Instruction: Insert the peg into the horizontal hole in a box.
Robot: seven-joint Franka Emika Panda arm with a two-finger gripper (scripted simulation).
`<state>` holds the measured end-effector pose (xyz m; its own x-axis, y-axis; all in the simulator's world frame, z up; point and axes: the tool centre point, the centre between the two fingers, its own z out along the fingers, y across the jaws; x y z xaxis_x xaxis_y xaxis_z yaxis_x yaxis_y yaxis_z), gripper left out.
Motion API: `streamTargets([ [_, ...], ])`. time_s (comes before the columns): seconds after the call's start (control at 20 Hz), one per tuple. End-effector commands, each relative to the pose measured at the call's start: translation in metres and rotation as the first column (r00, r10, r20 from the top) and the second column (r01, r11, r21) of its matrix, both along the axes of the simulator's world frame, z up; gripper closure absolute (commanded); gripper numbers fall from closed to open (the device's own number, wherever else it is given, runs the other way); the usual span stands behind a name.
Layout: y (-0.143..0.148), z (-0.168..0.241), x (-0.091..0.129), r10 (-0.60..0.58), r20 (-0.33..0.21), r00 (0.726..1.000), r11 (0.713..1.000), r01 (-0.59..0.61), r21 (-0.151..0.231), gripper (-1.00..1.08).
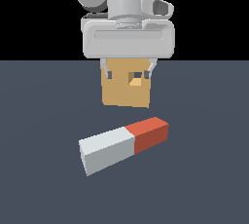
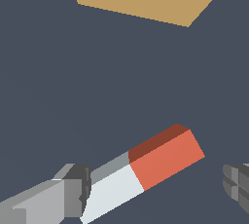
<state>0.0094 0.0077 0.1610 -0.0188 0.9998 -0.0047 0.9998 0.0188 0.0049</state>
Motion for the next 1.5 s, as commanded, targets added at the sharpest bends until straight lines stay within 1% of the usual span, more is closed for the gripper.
streamTargets([
  [0.0, 0.000, 0.000, 0.000, 0.000, 0.000, 1.000, 1.000, 0.000, 0.000, -0.92],
  [0.3, -0.003, -0.003, 0.000, -0.032, 0.000, 0.999, 0.999, 0.032, 0.000, -0.92],
  [0.55, -0.011, -0.009, 0.001, -0.107, 0.000, 0.994, 0.994, 0.107, 0.000, -0.92],
  [0.7, -0.018, -0.014, 0.001, -0.173, 0.000, 0.985, 0.985, 0.173, 0.000, -0.92],
  [0.85, -0.027, -0.021, 0.000, -0.255, 0.000, 0.967, 0.967, 0.255, 0.001, -0.92],
  [1.0, -0.037, -0.030, -0.002, -0.351, 0.000, 0.936, 0.936, 0.351, 0.001, -0.92],
  [1.15, -0.048, -0.039, -0.005, -0.449, -0.001, 0.894, 0.894, 0.449, 0.001, -0.92],
  [1.3, -0.058, -0.047, -0.009, -0.542, -0.001, 0.840, 0.840, 0.542, 0.002, -0.92],
  [1.45, -0.068, -0.056, -0.015, -0.630, -0.001, 0.777, 0.777, 0.630, 0.002, -0.92],
])
